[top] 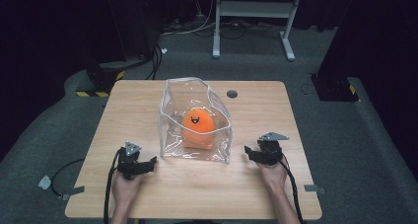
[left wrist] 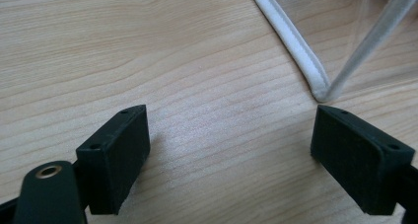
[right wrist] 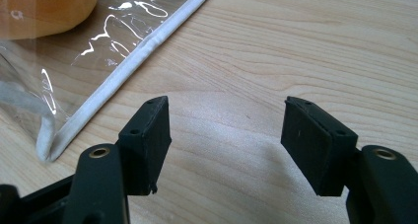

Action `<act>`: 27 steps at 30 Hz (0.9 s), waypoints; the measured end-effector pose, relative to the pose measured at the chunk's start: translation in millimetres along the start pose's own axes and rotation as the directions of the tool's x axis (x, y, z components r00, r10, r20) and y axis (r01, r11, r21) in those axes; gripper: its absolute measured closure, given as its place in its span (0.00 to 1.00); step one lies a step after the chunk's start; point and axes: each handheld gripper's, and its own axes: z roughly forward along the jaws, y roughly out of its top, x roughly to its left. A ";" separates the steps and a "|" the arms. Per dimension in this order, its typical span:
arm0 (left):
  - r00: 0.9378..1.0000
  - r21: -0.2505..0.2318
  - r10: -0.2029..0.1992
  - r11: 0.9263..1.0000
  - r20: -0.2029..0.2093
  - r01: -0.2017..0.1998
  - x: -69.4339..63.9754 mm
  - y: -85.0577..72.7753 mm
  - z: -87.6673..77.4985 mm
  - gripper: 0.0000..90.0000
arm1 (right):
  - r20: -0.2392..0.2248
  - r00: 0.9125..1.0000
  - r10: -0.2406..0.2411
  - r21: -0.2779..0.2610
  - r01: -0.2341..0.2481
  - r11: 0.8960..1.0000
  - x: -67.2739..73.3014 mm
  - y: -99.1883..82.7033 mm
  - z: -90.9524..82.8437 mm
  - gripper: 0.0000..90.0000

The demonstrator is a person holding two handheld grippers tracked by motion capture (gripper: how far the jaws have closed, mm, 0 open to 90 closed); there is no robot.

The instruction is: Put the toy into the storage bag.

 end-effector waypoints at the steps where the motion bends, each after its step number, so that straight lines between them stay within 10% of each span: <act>1: 1.000 0.000 0.001 1.000 0.000 -0.001 0.0 0.0 0.0 0.17 | 0.001 1.000 0.005 0.001 -0.005 1.000 0.8 0.0 0.8 0.39; 27: 1.000 -0.001 0.001 1.000 0.000 -0.001 -0.1 0.0 0.0 0.17 | 0.020 1.000 -0.022 0.035 0.021 0.999 7.7 -0.8 14.9 0.36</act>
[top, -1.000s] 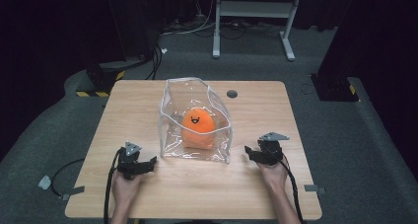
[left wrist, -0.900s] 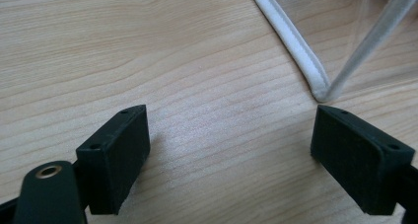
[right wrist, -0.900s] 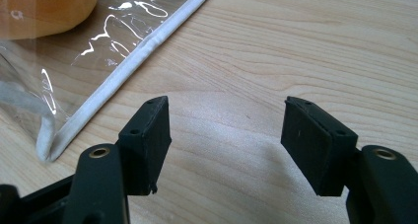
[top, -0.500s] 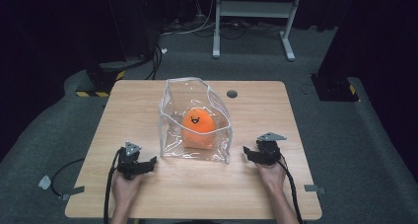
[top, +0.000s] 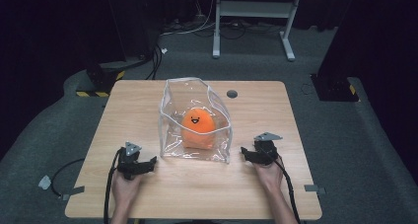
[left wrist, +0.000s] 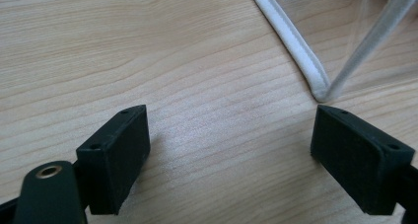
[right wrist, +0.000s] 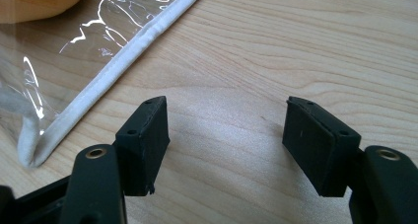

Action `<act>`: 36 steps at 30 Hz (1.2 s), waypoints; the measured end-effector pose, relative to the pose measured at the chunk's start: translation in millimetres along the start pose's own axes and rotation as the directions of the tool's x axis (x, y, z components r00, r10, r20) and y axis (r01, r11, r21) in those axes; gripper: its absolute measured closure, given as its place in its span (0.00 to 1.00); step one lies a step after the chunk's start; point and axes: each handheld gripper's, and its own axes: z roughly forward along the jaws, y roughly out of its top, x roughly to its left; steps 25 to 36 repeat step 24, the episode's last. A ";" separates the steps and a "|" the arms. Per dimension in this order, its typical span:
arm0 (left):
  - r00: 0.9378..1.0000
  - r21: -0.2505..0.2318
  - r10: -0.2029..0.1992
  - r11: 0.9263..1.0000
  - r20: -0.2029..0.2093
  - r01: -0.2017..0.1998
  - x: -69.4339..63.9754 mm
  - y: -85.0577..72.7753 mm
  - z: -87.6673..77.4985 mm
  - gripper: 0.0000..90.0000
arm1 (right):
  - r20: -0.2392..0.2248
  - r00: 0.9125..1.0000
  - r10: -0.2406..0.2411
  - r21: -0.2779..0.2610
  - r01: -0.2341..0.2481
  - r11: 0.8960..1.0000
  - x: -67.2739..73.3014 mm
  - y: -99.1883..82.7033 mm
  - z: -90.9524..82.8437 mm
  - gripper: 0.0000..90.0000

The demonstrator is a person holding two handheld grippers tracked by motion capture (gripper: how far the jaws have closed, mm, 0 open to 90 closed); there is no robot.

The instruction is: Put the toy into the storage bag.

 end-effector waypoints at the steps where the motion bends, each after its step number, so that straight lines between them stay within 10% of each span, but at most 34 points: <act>1: 1.000 0.000 0.000 1.000 0.000 0.000 0.0 0.0 0.0 0.17 | 0.007 1.000 -0.007 -0.002 0.007 1.000 0.1 -0.2 0.6 0.36; 36: 1.000 -0.017 -0.021 1.000 -0.001 0.021 -1.0 -0.1 0.8 0.17 | 0.057 0.998 -0.028 0.010 0.028 1.000 2.6 0.2 2.1 0.33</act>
